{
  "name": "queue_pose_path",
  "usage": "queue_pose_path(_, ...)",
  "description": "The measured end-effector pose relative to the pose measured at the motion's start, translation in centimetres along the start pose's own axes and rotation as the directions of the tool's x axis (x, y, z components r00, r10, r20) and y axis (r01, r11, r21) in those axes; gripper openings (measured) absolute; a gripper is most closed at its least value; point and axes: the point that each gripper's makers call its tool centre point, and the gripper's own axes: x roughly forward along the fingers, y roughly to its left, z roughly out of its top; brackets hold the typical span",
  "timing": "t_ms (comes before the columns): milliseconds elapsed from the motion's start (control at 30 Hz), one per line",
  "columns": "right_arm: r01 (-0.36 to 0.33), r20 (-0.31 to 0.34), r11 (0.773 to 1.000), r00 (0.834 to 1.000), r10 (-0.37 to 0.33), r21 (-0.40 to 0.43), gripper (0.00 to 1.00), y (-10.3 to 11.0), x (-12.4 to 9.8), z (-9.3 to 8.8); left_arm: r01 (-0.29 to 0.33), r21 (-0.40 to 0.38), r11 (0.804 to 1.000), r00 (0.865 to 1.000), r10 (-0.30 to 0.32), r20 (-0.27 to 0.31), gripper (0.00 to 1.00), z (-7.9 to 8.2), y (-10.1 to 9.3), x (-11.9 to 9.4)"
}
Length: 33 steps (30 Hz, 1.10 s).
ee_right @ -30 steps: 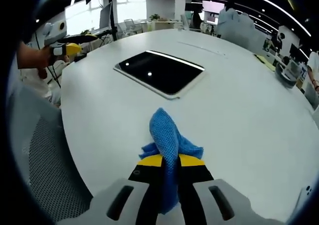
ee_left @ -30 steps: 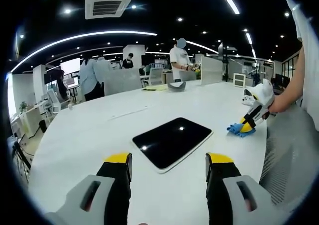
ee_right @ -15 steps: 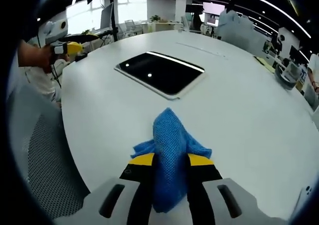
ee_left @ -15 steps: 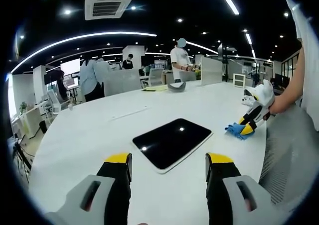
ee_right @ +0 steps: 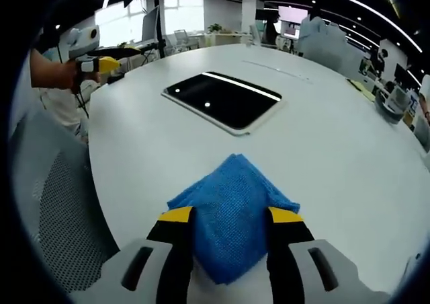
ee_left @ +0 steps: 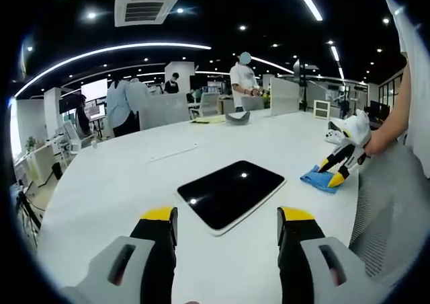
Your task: Wipe the mirror surface with the cleaning cloth until all visible marks leave the cleaned area.
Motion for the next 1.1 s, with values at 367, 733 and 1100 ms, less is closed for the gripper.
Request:
queue_pose_path(367,-0.014,0.066,0.998,0.998,0.01,0.067,0.53,0.1,-1.0,2.2,0.0,-0.005,1.0,1.0,0.0,0.004,0.64,0.1,0.1,-0.3)
queue_pose_path(733,-0.021,0.221,0.997,0.975,0.004,0.073,0.57,0.1,-3.1,7.4,0.015,-0.003,1.0,1.0,-0.015,0.018,0.66,0.8,-0.7,-0.5)
queue_pose_path(1100,-0.046,0.338,0.996,0.941,0.018,0.075,0.66,1.1,-4.0,11.8,0.017,-0.008,1.0,0.999,-0.017,0.036,0.75,1.6,-0.9,-1.0)
